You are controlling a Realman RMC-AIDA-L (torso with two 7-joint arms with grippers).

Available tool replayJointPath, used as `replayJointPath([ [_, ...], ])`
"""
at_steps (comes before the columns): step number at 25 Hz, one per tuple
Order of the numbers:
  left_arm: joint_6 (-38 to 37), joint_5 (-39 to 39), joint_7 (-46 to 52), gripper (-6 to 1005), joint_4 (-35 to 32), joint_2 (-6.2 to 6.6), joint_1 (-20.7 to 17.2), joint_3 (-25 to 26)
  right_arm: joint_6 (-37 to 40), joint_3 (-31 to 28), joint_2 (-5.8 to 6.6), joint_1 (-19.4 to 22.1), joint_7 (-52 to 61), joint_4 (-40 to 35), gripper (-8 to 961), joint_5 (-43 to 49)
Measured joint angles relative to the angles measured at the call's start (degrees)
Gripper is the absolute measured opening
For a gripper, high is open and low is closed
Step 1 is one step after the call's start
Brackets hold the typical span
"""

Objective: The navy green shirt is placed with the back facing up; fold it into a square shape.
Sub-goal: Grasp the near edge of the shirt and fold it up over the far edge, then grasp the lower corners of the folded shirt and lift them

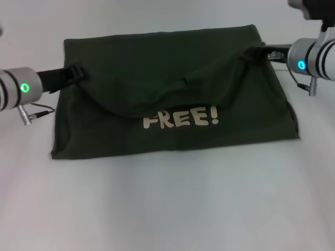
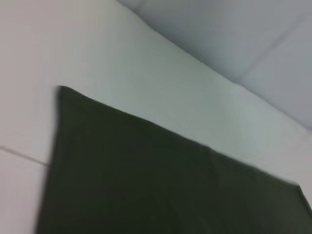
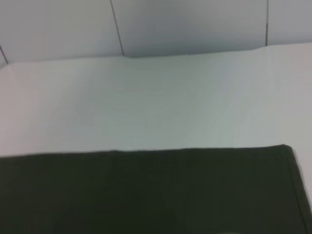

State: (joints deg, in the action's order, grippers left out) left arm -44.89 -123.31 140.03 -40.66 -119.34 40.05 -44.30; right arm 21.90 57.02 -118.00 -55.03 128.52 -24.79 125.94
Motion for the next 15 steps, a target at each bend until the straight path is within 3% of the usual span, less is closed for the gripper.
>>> replayJointPath([
  [5,-0.81,0.0,-0.02,137,1.33,1.07,0.75,-3.94,3.7,0.07,1.02,-1.0,4.87,-0.58,44,5.23],
  [8,-4.72,0.24,0.17,194,-1.09,1.2,-0.69,-2.53,10.33,-1.08,2.19,1.11,8.01,-5.93,45,5.17],
  [13,-15.22,3.17,-0.5,290,-10.07,-0.69,-7.43,4.02,26.02,-5.74,2.56,8.86,10.21,-20.51,315,0.09],
  [15,-18.8,5.7,-2.35,328,-11.18,-0.76,-9.98,4.96,31.66,-7.1,2.57,11.85,9.88,-24.08,409,-3.26],
])
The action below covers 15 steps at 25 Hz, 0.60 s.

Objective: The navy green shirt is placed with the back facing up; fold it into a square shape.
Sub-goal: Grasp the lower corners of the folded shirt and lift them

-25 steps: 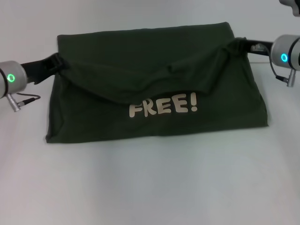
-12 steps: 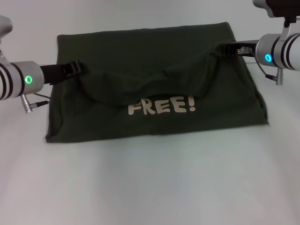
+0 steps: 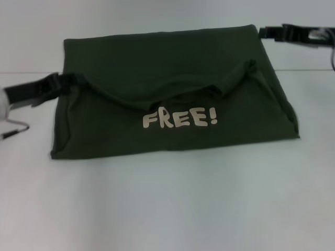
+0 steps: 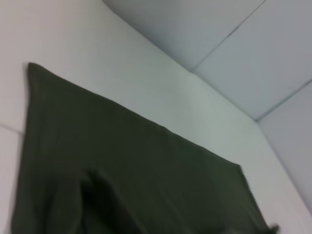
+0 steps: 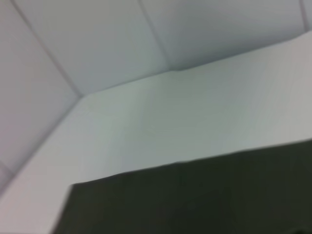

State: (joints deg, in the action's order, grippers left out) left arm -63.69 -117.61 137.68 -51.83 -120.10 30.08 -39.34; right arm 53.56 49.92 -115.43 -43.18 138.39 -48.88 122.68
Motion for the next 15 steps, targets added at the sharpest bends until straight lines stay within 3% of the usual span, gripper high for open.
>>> replayJointPath([
  [2,-3.08,2.17,-3.54,411,0.95,0.68,-1.84,0.2,5.43,-0.55,0.45,2.52,-0.7,-1.25,500,-3.34],
  [6,-6.22,2.8,-13.53,578,7.38,3.36,-2.67,0.05,12.93,-1.72,0.99,5.8,-4.84,1.34,677,-8.19],
  [8,-6.22,2.39,-15.31,810,8.99,4.11,-2.72,-0.03,14.92,-2.55,1.01,6.88,-6.61,2.67,677,-9.64],
  [10,-4.99,1.94,-16.65,852,10.68,4.75,-3.04,-0.03,16.18,-3.49,1.02,7.42,-7.82,3.92,677,-10.34],
  [15,-1.89,1.84,-15.61,936,13.17,4.97,-3.41,-0.05,16.58,-4.44,1.12,7.85,-8.32,4.98,677,-10.5],
])
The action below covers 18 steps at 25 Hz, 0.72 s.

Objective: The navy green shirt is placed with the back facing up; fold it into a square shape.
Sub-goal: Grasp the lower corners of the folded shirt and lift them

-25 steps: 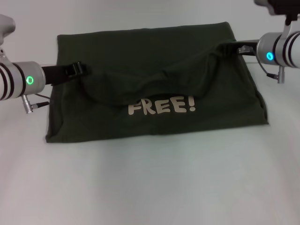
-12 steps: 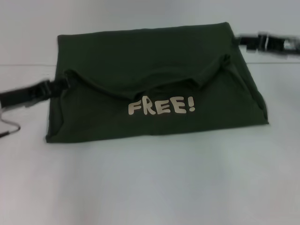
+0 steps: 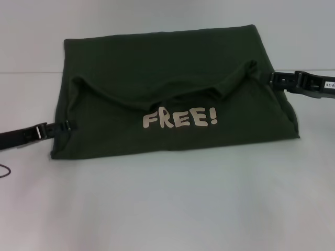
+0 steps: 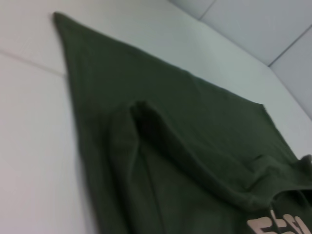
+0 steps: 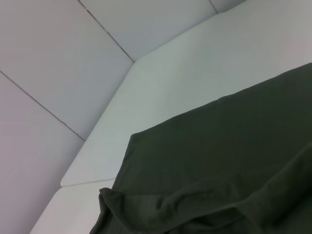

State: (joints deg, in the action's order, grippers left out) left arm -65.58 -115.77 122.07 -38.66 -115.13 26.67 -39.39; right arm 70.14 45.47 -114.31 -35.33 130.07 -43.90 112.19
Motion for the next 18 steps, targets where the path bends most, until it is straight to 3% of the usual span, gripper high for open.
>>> replayJointPath([
  [4,1.3,0.0,2.39,934,2.53,0.35,0.67,-0.51,0.1,-0.14,0.02,0.04,-0.42,0.06,677,-0.05],
  [18,3.11,-3.59,1.75,928,3.34,-0.5,0.82,-0.68,0.21,-1.14,-0.01,0.09,-0.7,0.86,678,-0.37],
])
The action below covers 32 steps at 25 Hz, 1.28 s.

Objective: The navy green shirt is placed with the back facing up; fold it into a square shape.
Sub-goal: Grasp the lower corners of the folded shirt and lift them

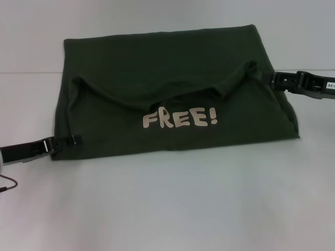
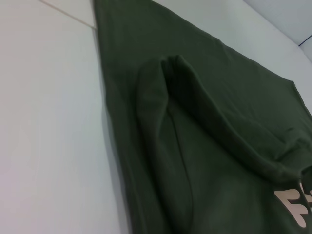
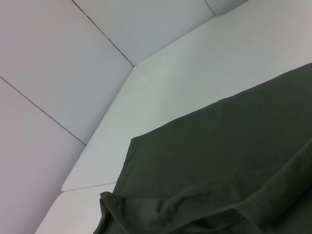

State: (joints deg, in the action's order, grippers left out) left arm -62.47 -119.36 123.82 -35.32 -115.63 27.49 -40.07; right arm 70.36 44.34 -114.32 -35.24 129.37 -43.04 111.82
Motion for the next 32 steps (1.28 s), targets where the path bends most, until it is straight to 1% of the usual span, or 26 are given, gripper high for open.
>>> replayJointPath([
  [7,-2.52,-0.02,-0.67,925,-0.68,-0.59,0.43,-0.02,0.31,-0.9,0.06,0.0,0.0,0.07,677,-0.03],
  [13,-2.63,-0.23,-0.51,922,-0.33,-0.7,0.85,-0.06,0.32,-1.42,0.06,0.04,-0.07,0.07,677,-0.03],
  [19,-1.49,-2.93,2.55,920,-1.16,-0.71,0.93,-0.43,0.68,-1.59,0.08,0.08,-0.09,0.07,677,-0.06],
  [21,-1.64,-3.86,3.12,919,-2.12,-0.92,0.81,-0.43,0.96,-2.02,0.1,0.08,-0.09,0.07,677,-0.11],
  [27,-2.7,-3.77,2.98,732,-4.26,-1.63,0.43,-0.35,1.35,-3.25,0.09,0.18,-0.14,0.06,678,-0.19],
  [32,-3.15,-4.04,2.95,486,-4.38,-1.67,0.53,-0.51,1.63,-3.41,0.06,0.18,-0.15,0.07,678,-0.2],
])
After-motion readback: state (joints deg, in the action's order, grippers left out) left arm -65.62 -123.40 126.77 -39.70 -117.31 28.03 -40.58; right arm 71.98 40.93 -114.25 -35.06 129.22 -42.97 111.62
